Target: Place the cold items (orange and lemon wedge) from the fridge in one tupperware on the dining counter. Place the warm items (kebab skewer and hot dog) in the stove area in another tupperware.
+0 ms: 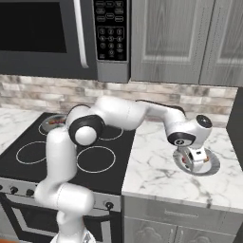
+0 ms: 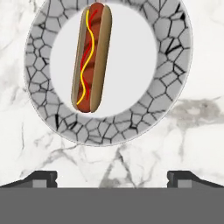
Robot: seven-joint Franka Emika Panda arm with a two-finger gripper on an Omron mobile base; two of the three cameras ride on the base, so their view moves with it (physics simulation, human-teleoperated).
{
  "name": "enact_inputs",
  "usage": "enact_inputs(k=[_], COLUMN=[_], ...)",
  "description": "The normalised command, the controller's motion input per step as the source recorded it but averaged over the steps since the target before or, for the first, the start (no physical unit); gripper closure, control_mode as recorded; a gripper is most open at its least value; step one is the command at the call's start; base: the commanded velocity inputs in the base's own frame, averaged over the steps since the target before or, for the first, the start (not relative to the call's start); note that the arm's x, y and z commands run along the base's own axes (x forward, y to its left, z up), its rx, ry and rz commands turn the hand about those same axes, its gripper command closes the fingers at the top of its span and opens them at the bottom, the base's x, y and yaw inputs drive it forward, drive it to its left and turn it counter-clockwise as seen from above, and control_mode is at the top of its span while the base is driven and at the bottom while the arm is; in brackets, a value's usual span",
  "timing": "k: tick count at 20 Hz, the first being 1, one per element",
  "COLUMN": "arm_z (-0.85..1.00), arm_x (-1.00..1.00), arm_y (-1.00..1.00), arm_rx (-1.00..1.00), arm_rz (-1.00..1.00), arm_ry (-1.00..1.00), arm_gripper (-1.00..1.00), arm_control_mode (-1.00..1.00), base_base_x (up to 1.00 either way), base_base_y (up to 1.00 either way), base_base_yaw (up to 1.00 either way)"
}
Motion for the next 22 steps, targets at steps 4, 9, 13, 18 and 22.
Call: enact_inputs(k=[4,9,13,18,22], arm_z=[-0.23,-0.08,-0.42,-0.40,-0.33], arm_x=[0.45,0.55,0.37,0.13,0.00], arm_y=[-0.12,-0.14,0.00,-0.03,-0.05], arm_rx=[-0.05,-0.04,-0.10,-0.11,-0.09], arm_rz=[0.00,0.00,0.00,0.00,0.00], arm_ry=[0.00,0.00,0.00,0.00,0.00], arm_gripper=[-1.00,-1.00,-1.00,-1.00,-1.00], arm_control_mode=[-1.00,-1.00,-1.00,-1.00,-1.00], base_base_x=[0.00,0.00,0.00,0.00,0.00], base_base_y=[0.00,0.00,0.00,0.00,0.00], base_base_yaw=[0.00,0.00,0.00,0.00,0.00])
